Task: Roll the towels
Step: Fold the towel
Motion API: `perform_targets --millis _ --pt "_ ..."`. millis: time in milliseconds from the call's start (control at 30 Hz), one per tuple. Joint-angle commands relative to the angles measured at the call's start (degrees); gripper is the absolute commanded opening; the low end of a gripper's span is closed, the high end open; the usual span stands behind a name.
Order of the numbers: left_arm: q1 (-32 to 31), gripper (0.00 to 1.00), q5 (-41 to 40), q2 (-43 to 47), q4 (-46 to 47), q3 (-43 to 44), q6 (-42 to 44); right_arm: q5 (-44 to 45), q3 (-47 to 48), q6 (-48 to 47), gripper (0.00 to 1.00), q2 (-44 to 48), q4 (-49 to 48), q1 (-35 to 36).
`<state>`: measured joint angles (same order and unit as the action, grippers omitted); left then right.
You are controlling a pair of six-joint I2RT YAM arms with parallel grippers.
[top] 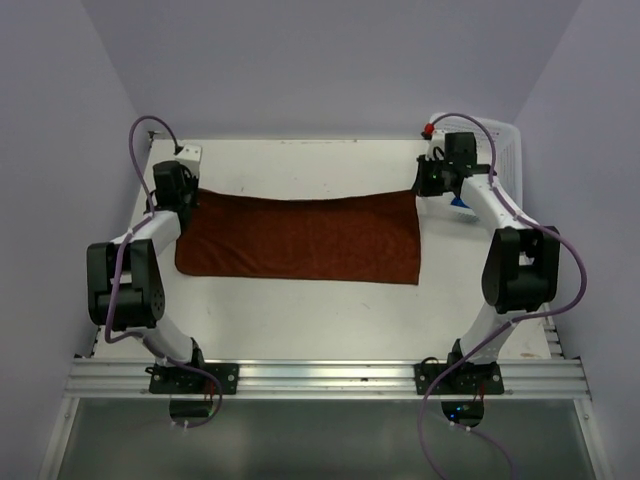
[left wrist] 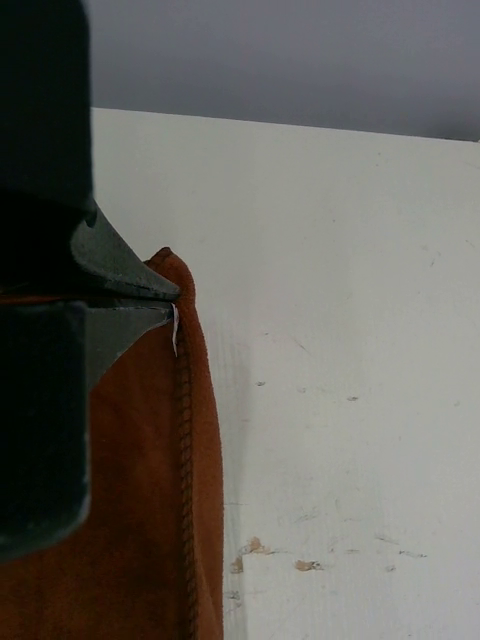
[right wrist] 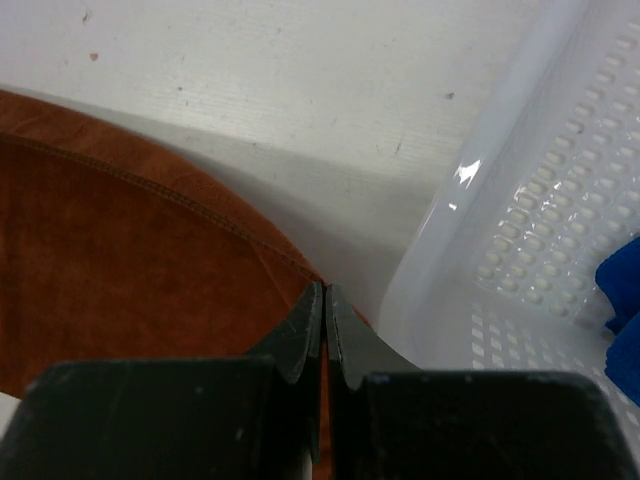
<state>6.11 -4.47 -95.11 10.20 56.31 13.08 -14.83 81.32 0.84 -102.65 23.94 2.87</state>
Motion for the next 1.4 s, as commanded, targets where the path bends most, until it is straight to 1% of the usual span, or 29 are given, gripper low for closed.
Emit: perform_targets --millis 0,100,167,300,433,600,733,833,933,1067,1200,1367 --pt "0.83 0.0 1.66 3.96 3.6 -1.81 0.02 -1.61 -3.17 -3.21 0.0 4.91 -2.23 -0.33" --pt "0.84 0.0 0.78 6.16 4.65 -3.93 -0.51 -0.2 -5.64 -3.22 0.0 6.32 -2.24 -0.33" --pt "0.83 0.0 0.25 7.65 5.01 -5.16 -0.69 -0.81 -5.99 -3.13 0.0 7.2 -1.88 -0.41" --pt "0.84 0.0 -0.98 9.06 3.34 -5.69 -1.92 -1.43 -7.92 -2.08 0.0 9.22 -2.5 -0.5" --pt "0.83 0.0 -0.28 10.56 1.58 -6.48 -3.93 -1.08 -9.33 -1.37 0.0 11.33 -1.89 -0.59" --pt "0.83 0.0 -2.91 14.33 1.93 -10.87 -4.99 1.03 -11.09 -1.28 0.0 14.14 0.13 -0.76" --pt "0.83 0.0 -3.79 18.02 3.69 -15.08 -5.43 -0.19 -13.11 1.18 0.0 15.81 0.84 -0.85" --pt "0.75 0.0 -4.23 18.91 2.21 -15.36 -6.14 0.24 -14.69 1.71 0.0 16.95 1.54 -0.94" --pt "0.83 0.0 -5.55 19.87 0.88 -16.05 -7.02 2.7 -15.93 1.97 0.0 18.27 2.68 -1.12" --pt "0.83 0.0 -9.58 21.54 0.7 -18.17 -8.42 4.54 -18.82 3.28 0.0 20.29 2.51 -1.29" --pt "0.83 0.0 -11.0 22.42 0.35 -19.57 -9.38 6.39 -21.46 4.69 0.0 22.58 2.16 -1.29" --pt "0.83 0.0 -11.61 24.27 1.49 -22.12 -11.06 4.73 -26.2 6.54 0.0 25.92 0.76 -1.29"
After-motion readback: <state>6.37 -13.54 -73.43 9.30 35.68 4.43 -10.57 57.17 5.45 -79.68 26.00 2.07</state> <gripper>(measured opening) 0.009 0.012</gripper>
